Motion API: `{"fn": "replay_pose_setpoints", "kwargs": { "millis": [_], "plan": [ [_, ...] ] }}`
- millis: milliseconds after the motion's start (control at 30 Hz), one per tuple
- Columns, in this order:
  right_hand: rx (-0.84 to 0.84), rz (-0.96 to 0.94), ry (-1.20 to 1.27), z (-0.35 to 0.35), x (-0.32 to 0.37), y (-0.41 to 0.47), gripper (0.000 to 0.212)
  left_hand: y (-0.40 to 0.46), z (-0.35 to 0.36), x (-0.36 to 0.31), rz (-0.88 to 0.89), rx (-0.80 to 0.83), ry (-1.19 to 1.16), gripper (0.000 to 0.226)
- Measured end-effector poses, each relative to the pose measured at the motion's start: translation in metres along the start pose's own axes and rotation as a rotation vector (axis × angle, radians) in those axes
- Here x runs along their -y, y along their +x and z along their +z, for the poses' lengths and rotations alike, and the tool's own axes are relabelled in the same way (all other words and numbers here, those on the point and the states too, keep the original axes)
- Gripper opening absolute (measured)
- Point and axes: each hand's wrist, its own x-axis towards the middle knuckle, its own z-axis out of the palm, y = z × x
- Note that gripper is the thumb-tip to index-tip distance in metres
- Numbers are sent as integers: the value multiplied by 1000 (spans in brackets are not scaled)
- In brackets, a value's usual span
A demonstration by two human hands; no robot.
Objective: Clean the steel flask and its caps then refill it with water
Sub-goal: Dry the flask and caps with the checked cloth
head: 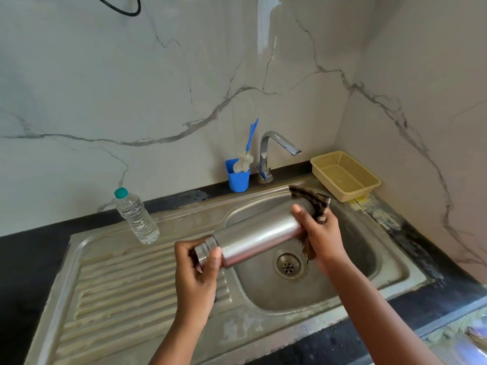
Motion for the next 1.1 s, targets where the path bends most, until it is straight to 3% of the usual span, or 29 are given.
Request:
{"fn": "replay_pose_setpoints", "kwargs": {
  "millis": [33, 100, 167, 233, 367, 467, 500, 633, 733, 833, 933, 1100],
  "plan": [
    [-42, 114, 78, 1, -4, -1, 65, 0, 0, -4, 107, 44, 80, 59],
    [-124, 244, 181, 3, -9, -4, 47, 1, -1, -10, 289, 148, 238, 55],
    [-181, 294, 189, 3, -16, -7, 33, 5, -4, -11, 446, 242, 371, 52],
    [-224, 273, 207, 1, -22, -9, 35, 8, -5, -13, 510, 293, 442, 52],
    [-183, 236, 347, -11, -24, -9, 38, 13, -1, -31, 294, 249, 258, 49],
    [-37, 357, 387, -20, -22, -9, 80, 14, 4, -31, 252, 182, 153, 51],
    [-20, 398, 399, -20, -20, -10, 84, 14, 6, -31, 268, 195, 149, 53],
    [-134, 453, 442, -11, -18, -17, 45, 15, 15, -38, 266, 213, 142, 55],
    [-226, 484, 502, 6, -28, -27, 65, 13, 28, -41, 0, 224, -187, 84],
    [-253, 634, 478, 22, -33, -39, 71, 6, 41, -35, 1, 325, -68, 90],
    [-164, 731, 387, 37, -33, -53, 84, 5, 49, -25, 38, 293, 17, 83],
    [-77, 677, 203, 49, -33, -70, 99, 11, 51, -18, 98, 267, 172, 86]
  ]
}}
